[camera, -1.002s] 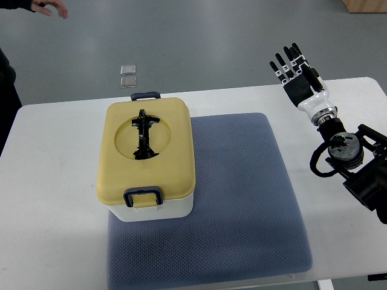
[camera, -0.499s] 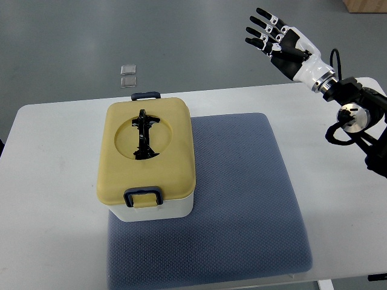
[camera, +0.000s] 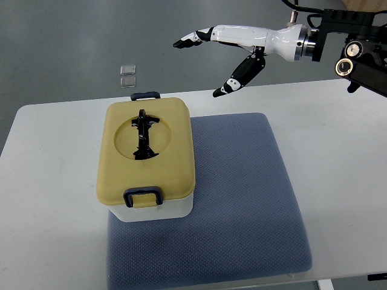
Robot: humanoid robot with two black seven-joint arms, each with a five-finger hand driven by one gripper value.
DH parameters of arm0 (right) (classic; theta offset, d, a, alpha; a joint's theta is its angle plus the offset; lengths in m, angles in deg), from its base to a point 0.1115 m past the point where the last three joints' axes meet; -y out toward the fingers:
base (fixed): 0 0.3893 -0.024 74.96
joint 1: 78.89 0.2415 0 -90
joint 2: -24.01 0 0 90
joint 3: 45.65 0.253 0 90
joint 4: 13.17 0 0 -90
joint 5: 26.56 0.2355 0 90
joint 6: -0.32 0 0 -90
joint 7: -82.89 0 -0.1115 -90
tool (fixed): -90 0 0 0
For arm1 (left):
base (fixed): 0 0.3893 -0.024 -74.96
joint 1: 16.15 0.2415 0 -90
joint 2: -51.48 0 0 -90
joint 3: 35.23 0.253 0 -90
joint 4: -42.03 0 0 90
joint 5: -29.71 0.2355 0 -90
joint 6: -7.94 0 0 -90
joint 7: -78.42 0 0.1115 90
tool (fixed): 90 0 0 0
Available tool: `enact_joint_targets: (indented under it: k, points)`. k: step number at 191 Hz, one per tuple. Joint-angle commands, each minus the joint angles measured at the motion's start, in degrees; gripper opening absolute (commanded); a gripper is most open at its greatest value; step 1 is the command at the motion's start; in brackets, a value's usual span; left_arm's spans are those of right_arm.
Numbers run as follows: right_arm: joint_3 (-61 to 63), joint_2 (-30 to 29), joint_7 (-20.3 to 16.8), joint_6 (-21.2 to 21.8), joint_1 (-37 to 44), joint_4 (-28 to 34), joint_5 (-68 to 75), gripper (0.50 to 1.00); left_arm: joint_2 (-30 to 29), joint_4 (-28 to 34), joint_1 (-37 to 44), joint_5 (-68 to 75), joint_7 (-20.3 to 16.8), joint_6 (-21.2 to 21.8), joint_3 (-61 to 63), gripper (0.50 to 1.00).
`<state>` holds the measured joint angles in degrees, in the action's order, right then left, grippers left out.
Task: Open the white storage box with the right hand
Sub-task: 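Swing the right hand over the yellow lid toward its black handle, then lower the right hand and grasp the black handle on the lid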
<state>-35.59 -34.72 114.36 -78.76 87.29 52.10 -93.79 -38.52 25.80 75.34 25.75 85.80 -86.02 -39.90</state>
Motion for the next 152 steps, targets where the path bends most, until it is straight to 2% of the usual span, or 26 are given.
enact_joint_targets:
  k: [1, 33, 64, 152]
  points:
    - [-2.1, -1.5, 1.0, -4.7, 0.6, 0.9, -1.6, 0.928, 0.0, 0.1, 0.0, 0.0, 0.0, 0.0, 0.0, 1.000]
    - [-2.8, -6.3, 1.0, -10.1, 0.5, 0.7, -2.6, 0.928, 0.0, 0.1, 0.0, 0.0, 0.0, 0.0, -0.1, 1.000]
    - [-5.9, -9.4, 0.8, -12.9, 0.0, -1.3, -3.0, 0.928, 0.0, 0.1, 0.0, 0.0, 0.0, 0.0, 0.0, 1.000]
    - [-6.5, -17.6, 0.4, -16.5, -3.1, -7.3, -4.0, 0.928, 0.0, 0.2, 0.0, 0.0, 0.0, 0.0, 0.0, 1.000]
